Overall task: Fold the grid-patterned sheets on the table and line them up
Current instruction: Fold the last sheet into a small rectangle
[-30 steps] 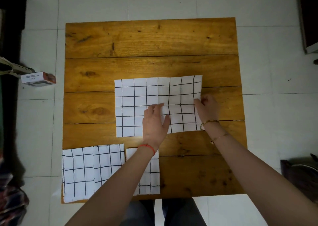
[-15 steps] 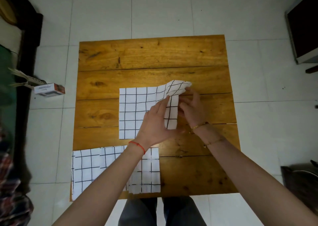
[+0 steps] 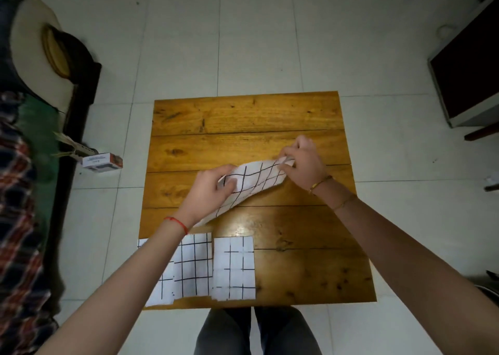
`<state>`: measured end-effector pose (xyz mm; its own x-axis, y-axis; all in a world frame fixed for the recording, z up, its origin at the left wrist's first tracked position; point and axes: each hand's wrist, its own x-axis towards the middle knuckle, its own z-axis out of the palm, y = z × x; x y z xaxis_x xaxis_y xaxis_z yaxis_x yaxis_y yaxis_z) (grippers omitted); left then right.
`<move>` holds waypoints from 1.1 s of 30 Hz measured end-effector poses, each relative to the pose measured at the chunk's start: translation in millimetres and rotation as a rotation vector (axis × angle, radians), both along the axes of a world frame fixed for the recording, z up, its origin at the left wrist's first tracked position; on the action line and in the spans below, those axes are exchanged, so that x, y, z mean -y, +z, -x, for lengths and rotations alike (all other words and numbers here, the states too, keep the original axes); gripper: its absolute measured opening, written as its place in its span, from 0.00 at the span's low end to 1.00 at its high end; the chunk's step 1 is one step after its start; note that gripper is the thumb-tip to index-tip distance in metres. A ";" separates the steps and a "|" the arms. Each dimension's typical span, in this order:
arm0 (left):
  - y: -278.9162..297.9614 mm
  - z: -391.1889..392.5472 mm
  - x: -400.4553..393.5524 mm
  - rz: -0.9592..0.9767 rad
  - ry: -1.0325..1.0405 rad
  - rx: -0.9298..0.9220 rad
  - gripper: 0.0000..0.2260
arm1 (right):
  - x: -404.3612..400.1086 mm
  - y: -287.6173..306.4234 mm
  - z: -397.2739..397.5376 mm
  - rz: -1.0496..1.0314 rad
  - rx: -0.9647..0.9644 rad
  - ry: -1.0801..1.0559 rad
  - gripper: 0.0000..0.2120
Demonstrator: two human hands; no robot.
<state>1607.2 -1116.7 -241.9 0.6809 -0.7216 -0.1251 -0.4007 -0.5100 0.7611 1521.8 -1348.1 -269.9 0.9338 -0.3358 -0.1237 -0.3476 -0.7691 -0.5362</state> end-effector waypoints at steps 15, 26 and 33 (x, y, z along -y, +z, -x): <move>69.0 -47.4 -19.0 -0.036 0.135 -0.547 0.23 | 30.7 92.4 4.2 -0.788 -0.227 -0.070 0.24; -21.4 -93.9 13.4 0.066 0.389 -0.512 0.14 | 39.7 27.8 -55.1 -0.505 -0.038 -0.341 0.09; -76.4 -108.6 21.7 -0.008 0.316 -0.301 0.07 | 30.7 -27.1 -74.5 -0.239 0.018 -0.351 0.08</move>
